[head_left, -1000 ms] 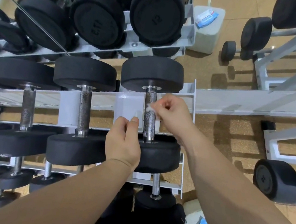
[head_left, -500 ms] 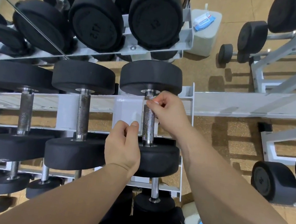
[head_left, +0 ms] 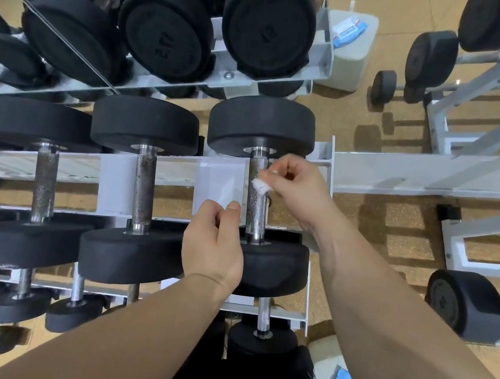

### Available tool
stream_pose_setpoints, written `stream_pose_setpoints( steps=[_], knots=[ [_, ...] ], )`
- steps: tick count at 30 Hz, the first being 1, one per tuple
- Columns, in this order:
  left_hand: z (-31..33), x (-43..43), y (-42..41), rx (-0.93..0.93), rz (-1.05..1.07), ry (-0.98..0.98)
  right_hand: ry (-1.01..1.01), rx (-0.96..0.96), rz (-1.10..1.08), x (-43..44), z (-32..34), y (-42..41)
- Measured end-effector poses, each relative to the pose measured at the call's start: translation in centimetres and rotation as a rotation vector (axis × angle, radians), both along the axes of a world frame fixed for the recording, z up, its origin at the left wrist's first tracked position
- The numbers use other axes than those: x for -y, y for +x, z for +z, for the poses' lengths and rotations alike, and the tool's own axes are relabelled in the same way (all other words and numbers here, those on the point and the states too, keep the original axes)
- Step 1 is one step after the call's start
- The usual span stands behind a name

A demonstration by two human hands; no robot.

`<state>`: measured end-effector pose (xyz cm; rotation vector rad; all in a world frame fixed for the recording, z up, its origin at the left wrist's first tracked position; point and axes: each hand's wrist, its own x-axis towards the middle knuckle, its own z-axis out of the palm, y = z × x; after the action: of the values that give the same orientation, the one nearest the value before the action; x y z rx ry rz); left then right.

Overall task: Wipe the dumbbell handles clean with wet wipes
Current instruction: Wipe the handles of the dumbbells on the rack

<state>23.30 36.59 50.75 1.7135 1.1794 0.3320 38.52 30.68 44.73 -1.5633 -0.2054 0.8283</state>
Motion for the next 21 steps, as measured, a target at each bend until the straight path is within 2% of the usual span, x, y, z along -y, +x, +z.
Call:
stream_pose_setpoints(
  steps=[3, 10, 17, 19, 21],
  knots=[
    [-0.2, 0.0, 0.0, -0.005, 0.005, 0.003, 0.048, -0.013, -0.062, 0.1, -0.9, -0.9],
    [-0.2, 0.0, -0.1, 0.005, 0.002, -0.009, -0.143, 0.151, 0.215, 2.0, 0.5, -1.1],
    [-0.1, -0.1, -0.4, 0.015, -0.002, -0.004, -0.218, 0.351, -0.131, -1.4, 1.7, -1.7],
    [-0.3, -0.2, -0.5, 0.018, -0.016, 0.022, -0.238, 0.480, -0.011, -0.3, 1.7, -2.5],
    [-0.7, -0.5, -0.5, -0.003, -0.031, 0.042, -0.285, 0.669, 0.236, 0.2, 2.3, -2.7]
  ],
)
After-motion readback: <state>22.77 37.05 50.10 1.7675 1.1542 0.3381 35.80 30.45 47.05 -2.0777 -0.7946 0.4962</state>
